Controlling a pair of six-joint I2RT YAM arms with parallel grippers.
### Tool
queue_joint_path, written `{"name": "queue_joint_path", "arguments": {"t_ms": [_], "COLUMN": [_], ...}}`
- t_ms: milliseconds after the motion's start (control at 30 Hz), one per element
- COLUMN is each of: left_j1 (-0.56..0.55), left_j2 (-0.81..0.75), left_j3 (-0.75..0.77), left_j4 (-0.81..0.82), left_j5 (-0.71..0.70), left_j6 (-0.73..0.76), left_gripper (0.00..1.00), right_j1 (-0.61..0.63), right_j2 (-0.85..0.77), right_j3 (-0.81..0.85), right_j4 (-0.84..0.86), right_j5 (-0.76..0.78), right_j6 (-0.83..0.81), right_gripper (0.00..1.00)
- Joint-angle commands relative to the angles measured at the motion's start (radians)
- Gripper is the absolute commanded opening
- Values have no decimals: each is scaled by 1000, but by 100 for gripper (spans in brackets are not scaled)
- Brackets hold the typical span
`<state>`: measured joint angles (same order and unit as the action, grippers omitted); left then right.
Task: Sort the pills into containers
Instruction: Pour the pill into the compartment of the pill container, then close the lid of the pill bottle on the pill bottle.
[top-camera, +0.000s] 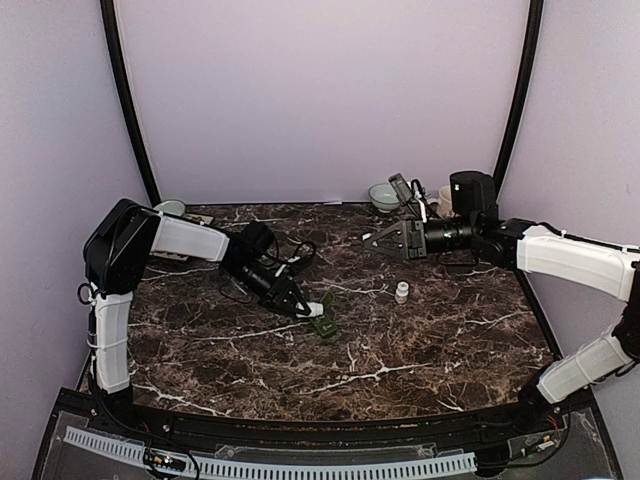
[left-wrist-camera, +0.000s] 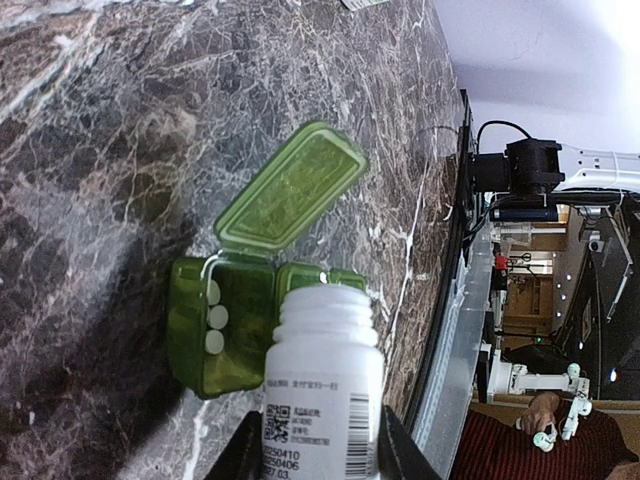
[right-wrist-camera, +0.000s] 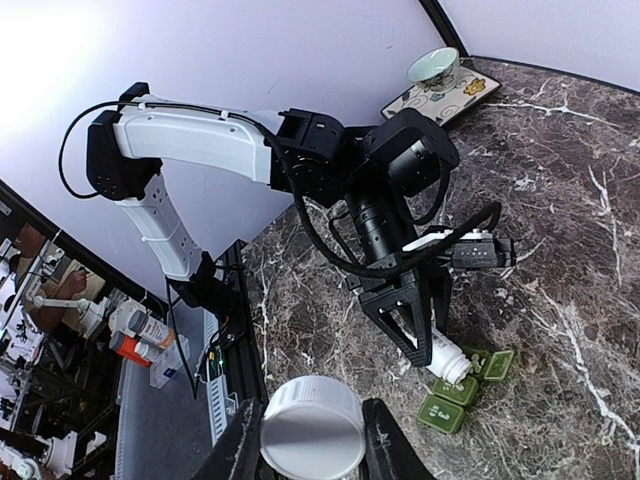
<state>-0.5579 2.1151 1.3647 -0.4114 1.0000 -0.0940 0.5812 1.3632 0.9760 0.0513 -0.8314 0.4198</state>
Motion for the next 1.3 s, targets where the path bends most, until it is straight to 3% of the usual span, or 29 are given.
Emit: {"name": "queue_joint_path", "arguments": {"t_ms": [0,600,1267], "left_j1": [15,43,45], "left_j2": [-54,-127,-211], "left_j3": [-48,-201,-248], "left_j4": [56,386,686], "left_j5": [39,159,247], "left_j6": [-19,-188,-414], "left_gripper": [0,0,0], "right_j1": [-6,7,28], "right_j2": [8,38,95], "right_j3": [30,33,45], "right_j4": [10,9,48], "right_j5": [12,33,20], "right_j6": [-9,17,56], "right_gripper": [21,21,20]}}
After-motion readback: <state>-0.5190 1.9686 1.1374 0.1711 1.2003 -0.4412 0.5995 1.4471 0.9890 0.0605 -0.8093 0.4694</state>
